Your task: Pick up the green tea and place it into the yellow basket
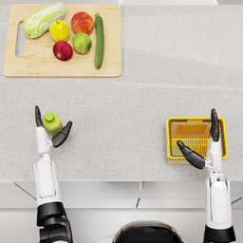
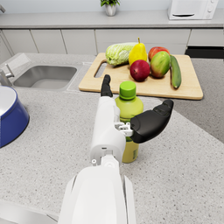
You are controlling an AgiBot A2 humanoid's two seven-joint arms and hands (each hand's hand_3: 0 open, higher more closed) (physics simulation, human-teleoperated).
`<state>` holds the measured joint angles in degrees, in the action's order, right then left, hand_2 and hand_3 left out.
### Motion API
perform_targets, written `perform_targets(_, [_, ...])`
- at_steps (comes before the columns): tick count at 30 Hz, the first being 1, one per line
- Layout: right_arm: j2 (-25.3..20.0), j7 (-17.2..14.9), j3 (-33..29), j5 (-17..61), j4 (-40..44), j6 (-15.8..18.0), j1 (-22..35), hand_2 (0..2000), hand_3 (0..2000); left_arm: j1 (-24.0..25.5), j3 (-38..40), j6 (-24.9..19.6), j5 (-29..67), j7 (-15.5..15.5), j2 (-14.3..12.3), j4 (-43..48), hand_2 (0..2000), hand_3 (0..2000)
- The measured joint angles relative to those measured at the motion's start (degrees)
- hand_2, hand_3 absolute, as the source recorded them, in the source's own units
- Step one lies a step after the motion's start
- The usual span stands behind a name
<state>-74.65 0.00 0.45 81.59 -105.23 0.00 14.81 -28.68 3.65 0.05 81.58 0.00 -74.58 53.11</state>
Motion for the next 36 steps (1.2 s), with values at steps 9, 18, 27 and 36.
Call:
perform_targets(9, [-0.72,0.0,0.56,0.0,0.58,0.0,-0.87,0,0,-5.65,-0.75,-0.01,0.01,0.0,-1.06,-14.16,1361,327])
perform_targets(18, [-1.41,0.0,1.72,0.0,1.42,0.0,-1.85,0,0,-6.27,1.41,-2.05,0.02,-0.16,-1.81,-14.44,2000,2000])
perform_targets(27, [-3.58,0.0,11.11,0.0,1.84,0.0,0.26,0,0,-0.64,-7.84,-2.73,0.04,-0.18,-2.38,17.77,2000,2000])
perform_targets(36, [-8.9,0.0,20.47,15.54,9.64,0.0,6.67,0,0,-3.88,-18.44,-3.22,0.02,-0.42,-5.57,32.0,2000,2000])
